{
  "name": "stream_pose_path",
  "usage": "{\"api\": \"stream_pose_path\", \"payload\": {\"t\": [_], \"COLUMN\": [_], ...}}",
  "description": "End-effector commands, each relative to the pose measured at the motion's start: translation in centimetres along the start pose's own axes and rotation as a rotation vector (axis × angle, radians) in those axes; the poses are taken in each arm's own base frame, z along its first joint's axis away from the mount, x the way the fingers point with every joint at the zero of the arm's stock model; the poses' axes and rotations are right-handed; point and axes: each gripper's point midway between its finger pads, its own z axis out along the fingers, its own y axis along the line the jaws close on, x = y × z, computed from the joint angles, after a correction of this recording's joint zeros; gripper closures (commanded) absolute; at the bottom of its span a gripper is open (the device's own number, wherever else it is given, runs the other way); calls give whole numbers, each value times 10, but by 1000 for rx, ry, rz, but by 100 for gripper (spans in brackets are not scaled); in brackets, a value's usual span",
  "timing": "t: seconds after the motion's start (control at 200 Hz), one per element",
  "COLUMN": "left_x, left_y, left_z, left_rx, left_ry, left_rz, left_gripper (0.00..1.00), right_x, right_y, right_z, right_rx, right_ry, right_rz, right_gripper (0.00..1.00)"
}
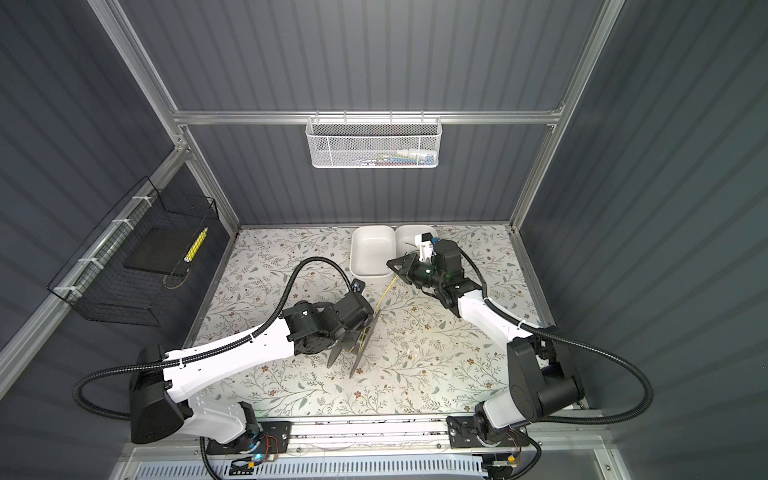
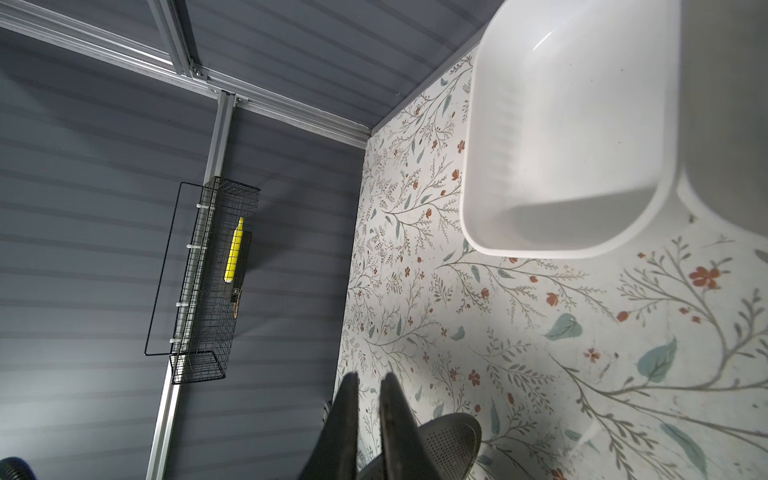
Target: Wrap the cables
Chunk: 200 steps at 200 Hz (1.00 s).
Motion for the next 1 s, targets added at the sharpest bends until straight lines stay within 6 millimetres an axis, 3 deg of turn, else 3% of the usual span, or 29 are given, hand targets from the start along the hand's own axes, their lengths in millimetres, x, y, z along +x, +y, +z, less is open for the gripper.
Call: {"api": "stream_pose_path", "payload": {"t": [0.0, 0.135, 0.27, 0.995], "left_x": [8, 10, 10, 11], "left_y": [-2, 0, 1, 0], "left_z": [-1, -3, -6, -10], "left_rx": [7, 13, 16, 34], "left_ry": [27, 25, 26, 30], "left_rz": [13, 5, -1, -4], "left_gripper": [100, 100, 100, 100], "right_x": [-14, -23, -33, -80], "right_y": [13, 14, 9, -12], "right_z": [-6, -10, -17, -52], "right_rx": [-20, -4, 22, 88], "right_ry": [-46, -59, -74, -147], "right_rz": [-51, -60, -53, -32], "right_gripper": [84, 88, 85, 87]}}
